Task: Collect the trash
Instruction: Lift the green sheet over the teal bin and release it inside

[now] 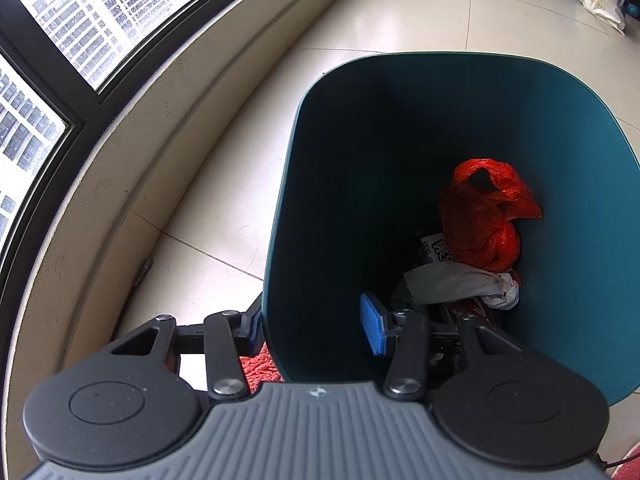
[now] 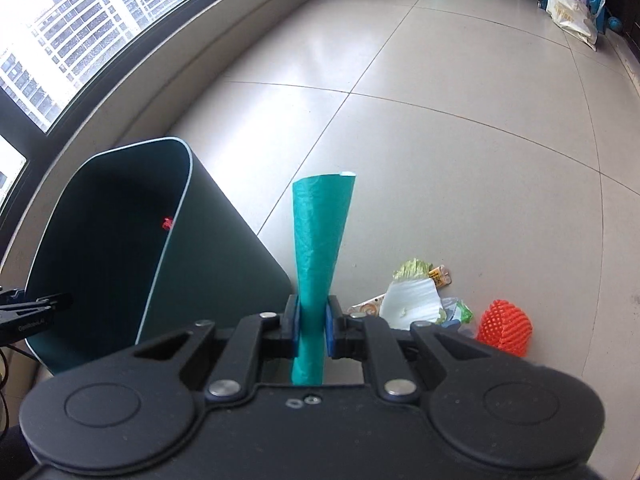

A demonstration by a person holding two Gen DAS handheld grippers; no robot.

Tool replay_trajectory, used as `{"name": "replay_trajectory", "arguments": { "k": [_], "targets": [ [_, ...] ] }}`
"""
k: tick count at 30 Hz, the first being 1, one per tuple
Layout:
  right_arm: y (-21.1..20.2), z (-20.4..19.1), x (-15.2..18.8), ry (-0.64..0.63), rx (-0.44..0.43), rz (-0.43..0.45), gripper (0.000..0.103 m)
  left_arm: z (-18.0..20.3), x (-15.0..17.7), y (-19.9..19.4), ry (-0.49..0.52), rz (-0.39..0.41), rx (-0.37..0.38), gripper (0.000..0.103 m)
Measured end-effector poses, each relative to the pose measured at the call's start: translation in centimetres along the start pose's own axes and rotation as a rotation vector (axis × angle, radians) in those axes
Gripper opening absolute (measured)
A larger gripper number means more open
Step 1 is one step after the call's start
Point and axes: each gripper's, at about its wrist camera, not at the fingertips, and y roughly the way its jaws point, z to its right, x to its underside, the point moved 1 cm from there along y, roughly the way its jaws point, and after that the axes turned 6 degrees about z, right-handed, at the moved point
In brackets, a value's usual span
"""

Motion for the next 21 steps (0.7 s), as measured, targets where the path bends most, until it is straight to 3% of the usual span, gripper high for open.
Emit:
{"name": "replay_trajectory", "arguments": {
  "k": [8, 12, 21],
  "targets": [
    [-3.6, -5.1, -1.8, -0.075, -0.148, 0.062, 0.01, -0.4, -0.1, 0.0, -0.032, -0.011, 0.031, 0.054],
    [-1.7, -7.7, -2.0, -0.14, -0.195, 0.06, 0.01, -0.4, -0.1, -0.1, -0.034, -0.008, 0.038, 0.054],
    [3.7, -12.7, -2.1, -0.249, -0.168, -0.043, 0.01, -0.3, -0.1, -0.6, -0.017, 0.008, 0.034, 0.054]
  ]
}}
